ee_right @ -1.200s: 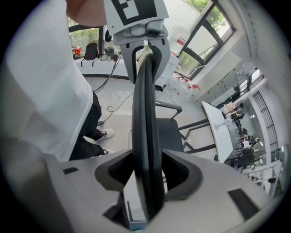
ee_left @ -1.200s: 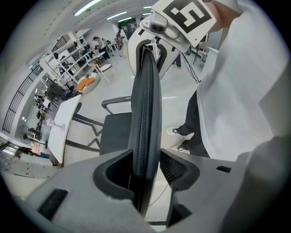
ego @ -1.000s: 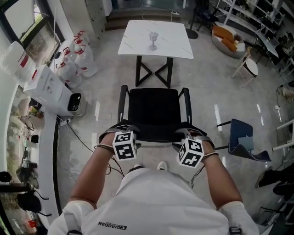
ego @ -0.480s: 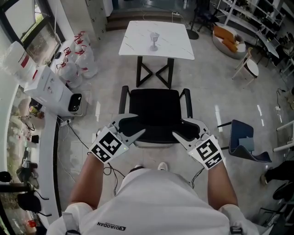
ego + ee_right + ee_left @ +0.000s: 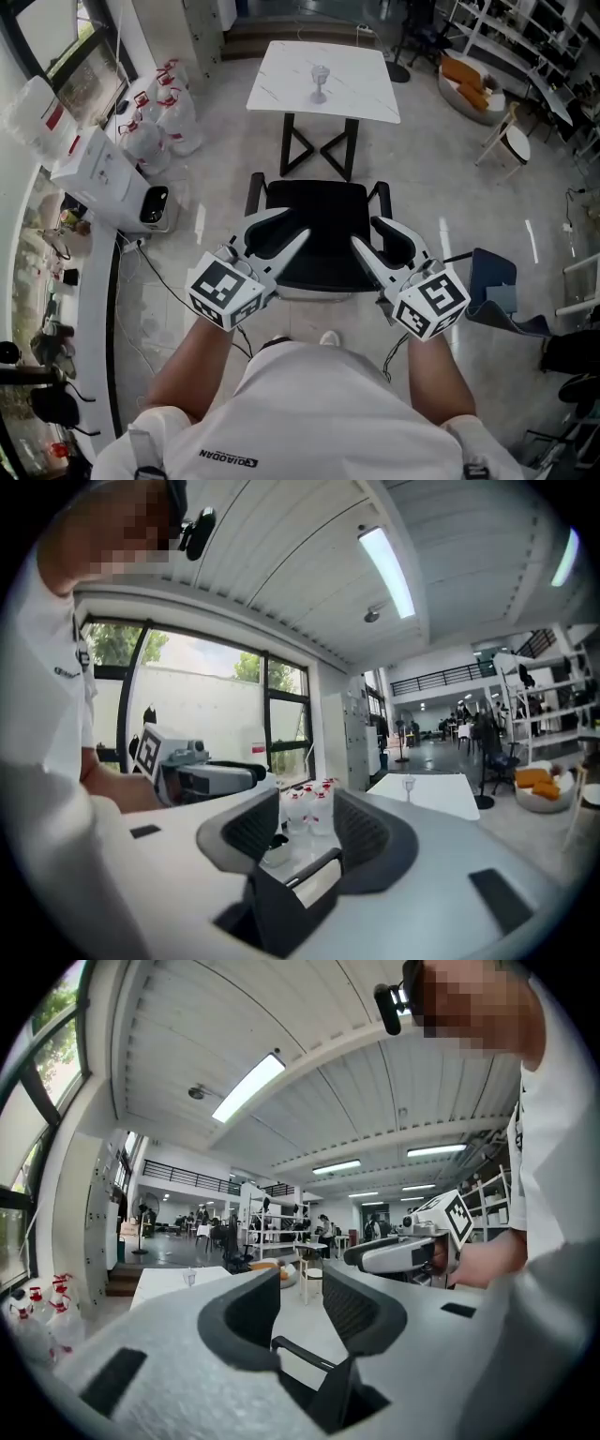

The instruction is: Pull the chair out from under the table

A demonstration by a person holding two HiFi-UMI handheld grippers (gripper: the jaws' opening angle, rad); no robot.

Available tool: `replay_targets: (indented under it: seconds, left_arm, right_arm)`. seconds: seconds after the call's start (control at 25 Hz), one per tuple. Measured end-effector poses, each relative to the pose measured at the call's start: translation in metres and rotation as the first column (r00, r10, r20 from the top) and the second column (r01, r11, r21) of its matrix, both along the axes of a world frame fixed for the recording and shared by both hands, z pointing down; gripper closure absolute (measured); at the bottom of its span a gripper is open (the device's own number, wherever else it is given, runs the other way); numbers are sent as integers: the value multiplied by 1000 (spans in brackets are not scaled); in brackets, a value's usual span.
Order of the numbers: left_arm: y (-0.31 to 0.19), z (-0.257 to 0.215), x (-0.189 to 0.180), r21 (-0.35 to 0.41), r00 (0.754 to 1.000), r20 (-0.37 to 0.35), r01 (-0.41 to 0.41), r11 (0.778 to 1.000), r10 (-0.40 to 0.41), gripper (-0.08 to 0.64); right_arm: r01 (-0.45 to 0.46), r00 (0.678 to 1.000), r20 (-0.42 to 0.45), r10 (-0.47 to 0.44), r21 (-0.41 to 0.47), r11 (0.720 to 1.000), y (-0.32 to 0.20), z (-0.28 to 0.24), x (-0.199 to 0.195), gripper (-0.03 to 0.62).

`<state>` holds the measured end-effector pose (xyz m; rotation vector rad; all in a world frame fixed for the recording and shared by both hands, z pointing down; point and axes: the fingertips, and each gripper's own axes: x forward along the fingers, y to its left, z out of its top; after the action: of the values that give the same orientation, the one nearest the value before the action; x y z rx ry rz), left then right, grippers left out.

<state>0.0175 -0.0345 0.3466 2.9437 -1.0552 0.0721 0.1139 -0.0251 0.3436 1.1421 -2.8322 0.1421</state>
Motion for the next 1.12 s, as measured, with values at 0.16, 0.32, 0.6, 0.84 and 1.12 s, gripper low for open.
replay_targets:
  seconds: [0.16,0.32,0.6,0.84,1.12]
  left_arm:
    - [-2,1,-9,-14,999,-26,39,999,-40,471]
    - [-1,1,-11,-17,998,-37,52,999,-52,491]
    - [1,-1,-10,-2,997,-37,63,998,-63,527]
    - [4,2,-10,0,997,-23,70,998,-70,551]
    - [6,2,-12,8,997,-17,79,997,-79,551]
  right_arm:
    - [-10,999,52,10,5,1000,0,-5,1,490]
    - [-11,998,62,11,3,1000,0,-3,3,526]
    - [-19,998,67,19,12,1000,1,-2,5,581]
    - [-24,998,52,23,17,1000,5,2,8,587]
    - [-29,999,31,28,7,1000,8,8,11,588]
